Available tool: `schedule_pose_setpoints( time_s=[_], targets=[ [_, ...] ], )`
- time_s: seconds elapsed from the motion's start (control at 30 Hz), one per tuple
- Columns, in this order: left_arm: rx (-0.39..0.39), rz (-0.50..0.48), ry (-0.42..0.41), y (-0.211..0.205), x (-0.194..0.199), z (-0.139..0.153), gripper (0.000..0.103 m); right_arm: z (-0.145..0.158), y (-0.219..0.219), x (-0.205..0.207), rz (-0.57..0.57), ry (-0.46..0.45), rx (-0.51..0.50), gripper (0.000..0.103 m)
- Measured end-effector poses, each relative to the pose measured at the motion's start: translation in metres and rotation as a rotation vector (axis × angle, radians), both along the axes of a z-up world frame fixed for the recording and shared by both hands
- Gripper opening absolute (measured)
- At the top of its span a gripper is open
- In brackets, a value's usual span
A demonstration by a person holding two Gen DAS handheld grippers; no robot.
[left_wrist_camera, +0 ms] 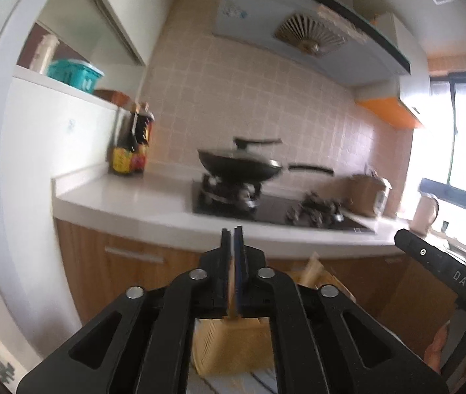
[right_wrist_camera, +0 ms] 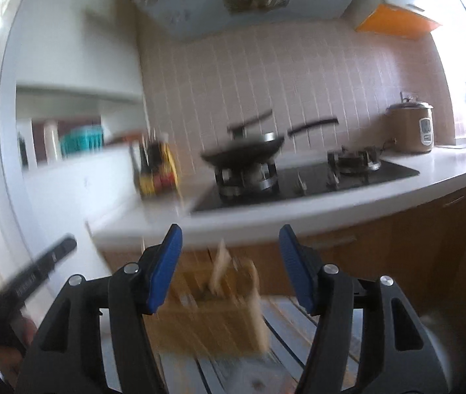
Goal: Organize utensils
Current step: 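Move both open tools back down toward the remaining utensils, then grasp paired wooden chopsticks with left tool while right tool grasps clear spoon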
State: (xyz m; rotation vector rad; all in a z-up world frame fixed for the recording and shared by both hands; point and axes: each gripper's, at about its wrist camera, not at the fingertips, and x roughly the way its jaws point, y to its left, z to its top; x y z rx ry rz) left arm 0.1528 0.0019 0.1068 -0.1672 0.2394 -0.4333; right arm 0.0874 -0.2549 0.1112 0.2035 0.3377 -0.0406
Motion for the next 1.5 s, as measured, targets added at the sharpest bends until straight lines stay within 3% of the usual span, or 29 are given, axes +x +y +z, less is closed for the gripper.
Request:
schedule_pose_setpoints(
  time_s=[0.07, 0.13, 0.33, 0.47, 0.73, 0.97, 1.17, 1.27, 1.4, 1.47, 1.5],
  targets=[
    [0.012, -0.047, 0.074, -0.002, -0.011, 0.002, 0.018, -0.001, -0.005, -0.009, 0.022, 0.121, -0.016, 0.058],
    [0.007, -0.104, 0.157, -0.003, -0.023, -0.001, 0.036, -0.012, -0.010, -0.016, 0.071, 0.270, -0.014, 0.058],
    [-0.001, -0.236, 0.470, -0.011, -0.044, -0.043, 0.040, -0.079, -0.015, -0.047, 0.183, 0.629, 0.042, 0.056],
    [-0.004, -0.283, 0.666, -0.013, -0.052, -0.091, 0.040, -0.131, -0.006, -0.077, 0.242, 0.789, 0.064, 0.037],
    [0.003, -0.305, 0.833, -0.017, -0.071, -0.151, 0.038, -0.167, 0.032, -0.107, 0.324, 0.844, 0.000, 0.023],
    [0.063, -0.346, 0.871, -0.043, -0.086, -0.166, 0.038, -0.169, 0.047, -0.125, 0.284, 0.797, -0.144, 0.011],
    [0.153, -0.365, 0.870, -0.077, -0.098, -0.167, 0.040, -0.163, 0.015, -0.132, 0.212, 0.780, -0.070, 0.010],
    [0.240, -0.344, 0.868, -0.099, -0.102, -0.170, 0.041, -0.156, -0.011, -0.137, 0.166, 0.775, -0.021, 0.010],
    [0.378, -0.298, 0.798, -0.123, -0.114, -0.168, 0.044, -0.155, -0.036, -0.141, 0.148, 0.779, 0.040, 0.010],
    [0.470, -0.262, 0.752, -0.135, -0.120, -0.168, 0.037, -0.156, -0.039, -0.142, 0.159, 0.784, 0.046, 0.010],
    [0.547, -0.231, 0.711, -0.141, -0.126, -0.169, 0.027, -0.157, -0.038, -0.142, 0.164, 0.785, 0.037, 0.010]
  ],
)
